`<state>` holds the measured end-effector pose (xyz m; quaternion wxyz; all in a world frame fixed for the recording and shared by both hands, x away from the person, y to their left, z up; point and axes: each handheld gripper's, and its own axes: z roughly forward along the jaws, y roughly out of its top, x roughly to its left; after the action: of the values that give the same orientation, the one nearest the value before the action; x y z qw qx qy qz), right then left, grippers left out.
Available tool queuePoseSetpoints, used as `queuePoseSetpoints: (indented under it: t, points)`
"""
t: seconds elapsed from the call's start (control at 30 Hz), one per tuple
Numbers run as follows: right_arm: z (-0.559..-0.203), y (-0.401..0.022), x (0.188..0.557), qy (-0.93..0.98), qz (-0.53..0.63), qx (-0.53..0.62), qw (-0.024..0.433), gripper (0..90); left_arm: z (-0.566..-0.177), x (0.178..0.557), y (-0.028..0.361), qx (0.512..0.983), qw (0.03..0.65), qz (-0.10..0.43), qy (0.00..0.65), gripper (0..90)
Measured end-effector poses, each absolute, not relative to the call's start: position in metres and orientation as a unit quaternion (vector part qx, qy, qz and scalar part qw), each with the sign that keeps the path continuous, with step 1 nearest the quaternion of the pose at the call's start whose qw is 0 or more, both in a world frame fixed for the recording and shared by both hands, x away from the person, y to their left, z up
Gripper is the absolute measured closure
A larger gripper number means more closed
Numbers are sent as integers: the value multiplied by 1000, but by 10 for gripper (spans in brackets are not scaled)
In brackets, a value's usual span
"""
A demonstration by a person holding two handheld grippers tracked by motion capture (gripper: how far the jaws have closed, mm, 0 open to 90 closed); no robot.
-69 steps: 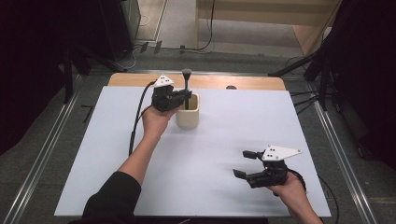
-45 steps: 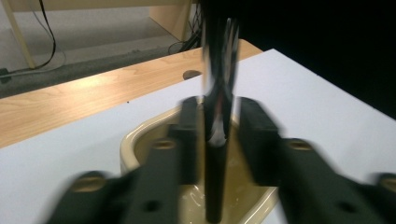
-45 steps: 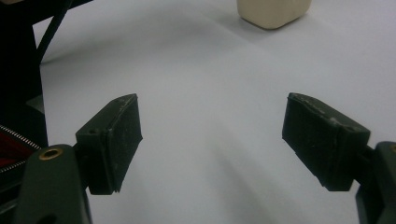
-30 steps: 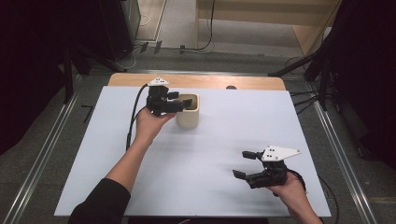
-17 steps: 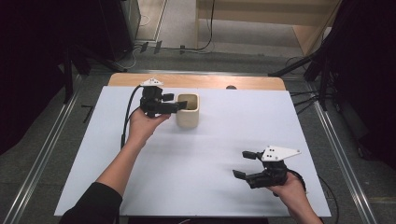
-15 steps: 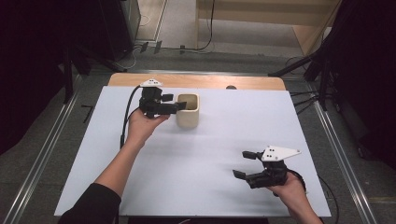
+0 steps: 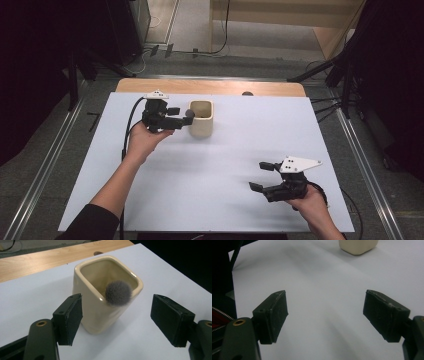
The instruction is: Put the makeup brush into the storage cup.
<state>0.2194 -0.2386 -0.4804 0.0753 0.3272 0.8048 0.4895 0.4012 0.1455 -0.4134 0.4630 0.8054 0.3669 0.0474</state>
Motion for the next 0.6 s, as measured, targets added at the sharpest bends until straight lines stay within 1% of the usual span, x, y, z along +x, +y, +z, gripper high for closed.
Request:
queuePoseSetpoints:
  t: [0.1,0.6]
  points:
    - [-480,-238,219,805,489,327,76,209,-414,398,150,804,468,37,365,263]
    - [-481,-238,219,805,488,328,76,210,-423,379,161,816,454,21,356,264]
